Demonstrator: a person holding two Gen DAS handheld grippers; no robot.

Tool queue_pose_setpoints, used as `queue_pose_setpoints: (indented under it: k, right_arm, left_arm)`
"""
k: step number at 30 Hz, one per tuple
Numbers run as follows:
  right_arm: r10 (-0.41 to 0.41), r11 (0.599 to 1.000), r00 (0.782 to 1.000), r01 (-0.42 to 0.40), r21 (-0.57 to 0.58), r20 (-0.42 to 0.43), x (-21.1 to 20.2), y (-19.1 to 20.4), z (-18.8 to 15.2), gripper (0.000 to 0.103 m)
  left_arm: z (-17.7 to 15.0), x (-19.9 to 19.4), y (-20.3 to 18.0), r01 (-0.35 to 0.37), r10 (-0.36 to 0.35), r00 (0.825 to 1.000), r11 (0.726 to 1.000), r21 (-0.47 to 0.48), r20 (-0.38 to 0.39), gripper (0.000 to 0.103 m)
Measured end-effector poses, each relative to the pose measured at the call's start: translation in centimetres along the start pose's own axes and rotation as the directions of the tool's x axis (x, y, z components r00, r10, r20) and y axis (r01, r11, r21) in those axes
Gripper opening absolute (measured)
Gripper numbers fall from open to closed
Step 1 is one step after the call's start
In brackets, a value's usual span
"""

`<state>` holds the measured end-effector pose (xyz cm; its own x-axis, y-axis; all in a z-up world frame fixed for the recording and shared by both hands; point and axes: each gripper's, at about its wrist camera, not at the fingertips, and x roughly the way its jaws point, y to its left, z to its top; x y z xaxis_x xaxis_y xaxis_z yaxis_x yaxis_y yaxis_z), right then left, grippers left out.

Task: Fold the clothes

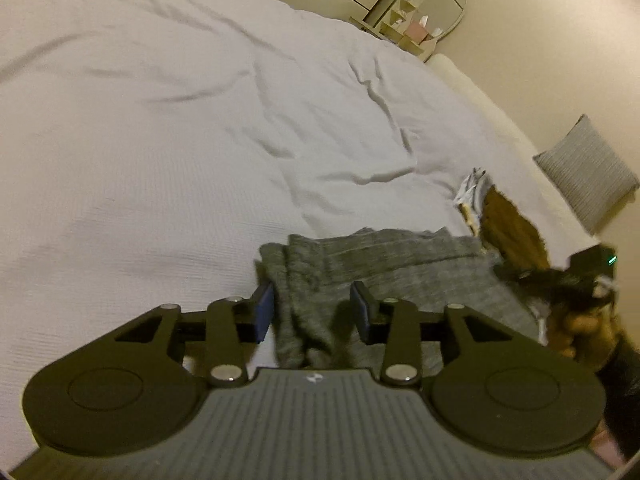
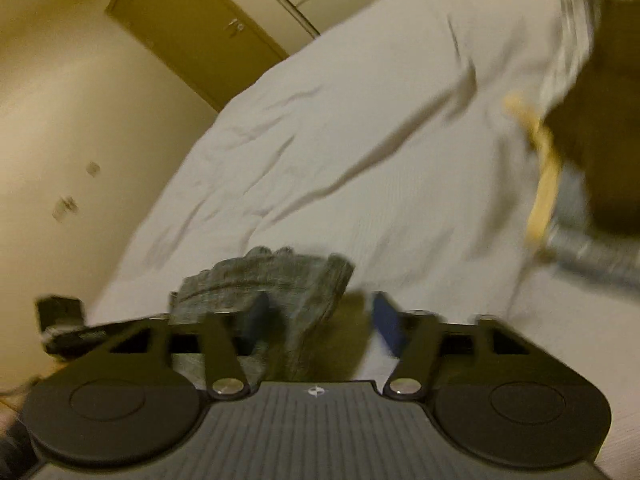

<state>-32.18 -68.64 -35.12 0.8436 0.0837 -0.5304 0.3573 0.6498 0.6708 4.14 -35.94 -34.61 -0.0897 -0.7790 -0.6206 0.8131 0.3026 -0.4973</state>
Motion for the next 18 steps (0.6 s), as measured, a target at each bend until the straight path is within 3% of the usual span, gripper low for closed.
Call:
queue_pose_setpoints:
  k: [1, 2, 5, 7, 12, 14, 16, 18]
  right_arm:
    - [0.024, 0.999, 1.0, -0.024, 0.032, -0.003, 0.5, -0.3, -0.2, 0.002]
    - [0.02, 1.0, 1.0, -0.02, 0.022, 0.024, 0.2, -0.1, 0.1, 0.002]
    - [0.01, 0.999, 0.994, -0.005, -0.048, 0.105, -0.8, 1.2, 0.9, 0.002]
    - [0.018, 0.991, 0.989, 0.002, -0.133, 0.149, -1.3, 2.5, 1.7, 0.001]
    - [-0.074, 0.973, 0.994, 0.089, -0.213, 0.079, 3.3, 2.6, 2.7, 0.002]
    - [-0.126, 0.961, 0.991, 0.133, -0.242, 0.044, 4.4, 2.5, 2.5, 0.006]
    - [-0.178, 0.942, 0.983, 0.18, -0.284, 0.034, 4.7, 2.8, 2.2, 0.03]
    - [-0.295, 0.873, 0.953, 0.299, -0.385, 0.072, 4.1, 4.5, 1.5, 0.037]
  left_arm:
    - [0.0, 0.2, -0.1, -0.005, 0.005, 1.0, 1.0, -0.001, 0.002, 0.006]
    - [0.0, 0.3, -0.2, -0.013, 0.013, 1.0, 1.0, 0.0, 0.008, 0.002]
    - [-0.2, -2.2, -1.1, -0.046, 0.041, 0.992, 0.998, 0.043, 0.115, 0.003]
    - [-0.2, -2.6, -1.2, -0.067, 0.059, 0.987, 0.997, 0.047, 0.146, 0.003]
    - [-0.3, 1.1, 0.5, -0.134, 0.132, 0.988, 0.991, 0.015, 0.076, 0.004]
    - [-0.4, 1.3, 0.5, -0.151, 0.148, 0.986, 0.988, 0.037, 0.075, 0.009]
    - [-0.4, 0.5, -0.3, -0.193, 0.185, 0.978, 0.978, 0.08, 0.095, 0.016]
    - [-0.5, -0.6, -1.2, -0.257, 0.24, 0.962, 0.957, 0.135, 0.126, 0.026]
